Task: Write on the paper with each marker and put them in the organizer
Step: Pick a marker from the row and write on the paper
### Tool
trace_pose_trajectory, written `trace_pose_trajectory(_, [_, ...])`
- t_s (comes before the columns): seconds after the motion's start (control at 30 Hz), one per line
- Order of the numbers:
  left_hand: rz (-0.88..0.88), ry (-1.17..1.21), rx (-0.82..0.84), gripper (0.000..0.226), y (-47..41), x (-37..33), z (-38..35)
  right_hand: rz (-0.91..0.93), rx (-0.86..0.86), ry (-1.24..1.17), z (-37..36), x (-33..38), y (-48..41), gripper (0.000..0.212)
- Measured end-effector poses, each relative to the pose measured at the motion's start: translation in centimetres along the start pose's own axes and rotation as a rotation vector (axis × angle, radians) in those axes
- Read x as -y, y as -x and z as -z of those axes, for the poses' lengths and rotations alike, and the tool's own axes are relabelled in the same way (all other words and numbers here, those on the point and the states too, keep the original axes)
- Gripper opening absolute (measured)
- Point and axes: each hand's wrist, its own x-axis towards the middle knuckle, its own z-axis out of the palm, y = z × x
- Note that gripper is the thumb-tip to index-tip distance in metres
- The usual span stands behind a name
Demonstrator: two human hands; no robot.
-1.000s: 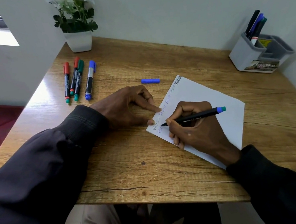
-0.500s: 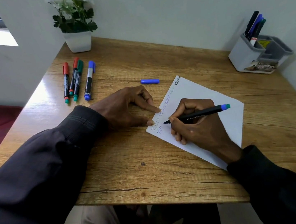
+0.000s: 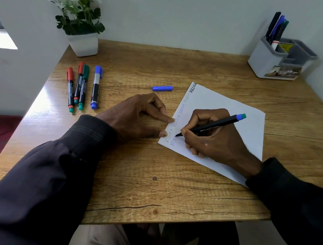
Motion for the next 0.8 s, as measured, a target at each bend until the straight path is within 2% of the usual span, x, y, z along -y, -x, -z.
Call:
trace_pose_trajectory(0.43, [-0.021, -0.027, 0.002, 0.033, -0.17, 0.54, -0.03, -0.040, -0.015, -0.023, 0.05, -0.37, -0.02, 0.015])
trace_pose_trajectory(0.8, [-0.033, -0.060, 0.007, 0.035, -0.12, 0.64, 0.03, -0.052, -0.044, -0.055, 0.02, -0.54, -0.13, 0.022])
